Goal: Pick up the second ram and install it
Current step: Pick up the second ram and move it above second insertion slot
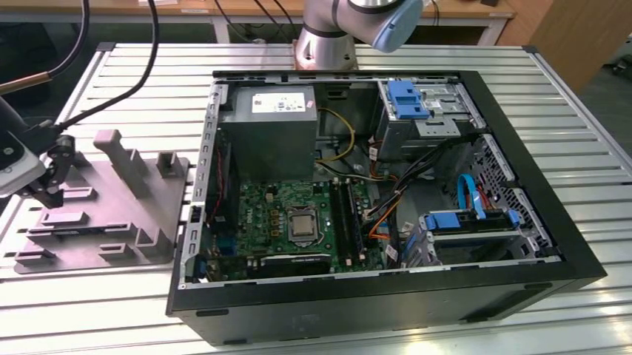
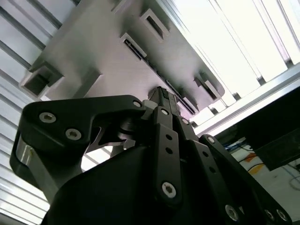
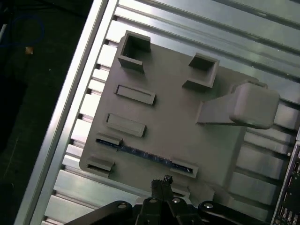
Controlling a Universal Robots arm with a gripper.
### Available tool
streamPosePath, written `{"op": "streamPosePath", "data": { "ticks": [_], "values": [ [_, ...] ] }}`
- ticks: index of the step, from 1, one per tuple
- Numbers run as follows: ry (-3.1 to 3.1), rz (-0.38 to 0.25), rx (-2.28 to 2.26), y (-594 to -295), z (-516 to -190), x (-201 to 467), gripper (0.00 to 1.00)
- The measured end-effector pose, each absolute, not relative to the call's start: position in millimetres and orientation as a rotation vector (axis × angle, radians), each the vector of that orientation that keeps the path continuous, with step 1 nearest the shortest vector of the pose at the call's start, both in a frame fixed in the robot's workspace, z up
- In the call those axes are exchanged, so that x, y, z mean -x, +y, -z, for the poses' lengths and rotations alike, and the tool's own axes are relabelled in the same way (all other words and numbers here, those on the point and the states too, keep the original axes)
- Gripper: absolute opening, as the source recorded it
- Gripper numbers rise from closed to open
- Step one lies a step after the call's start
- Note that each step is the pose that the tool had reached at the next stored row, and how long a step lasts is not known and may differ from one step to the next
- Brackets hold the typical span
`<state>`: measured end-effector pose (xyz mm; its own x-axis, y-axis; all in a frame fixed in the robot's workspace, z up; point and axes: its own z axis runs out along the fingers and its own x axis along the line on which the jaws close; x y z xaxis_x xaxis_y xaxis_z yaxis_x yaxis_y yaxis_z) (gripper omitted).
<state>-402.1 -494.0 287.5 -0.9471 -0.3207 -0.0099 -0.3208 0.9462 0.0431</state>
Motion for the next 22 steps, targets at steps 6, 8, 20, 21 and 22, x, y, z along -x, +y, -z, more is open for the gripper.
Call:
{"op": "streamPosePath", "data": {
  "ticks": [6,8,20,21,22],
  "values": [
    [3.066,-0.07,0.679,-493.9,-286.2,402.2,0.1],
    [3.054,-0.069,0.736,-493.9,-285.8,402.2,0.1],
    [2.96,-0.069,1.067,-493.9,-283.4,402.2,0.1],
    [2.951,-0.069,1.093,-493.9,-283.2,402.2,0.1],
    [2.941,-0.069,1.12,-493.9,-283.0,402.2,0.1]
  ]
}}
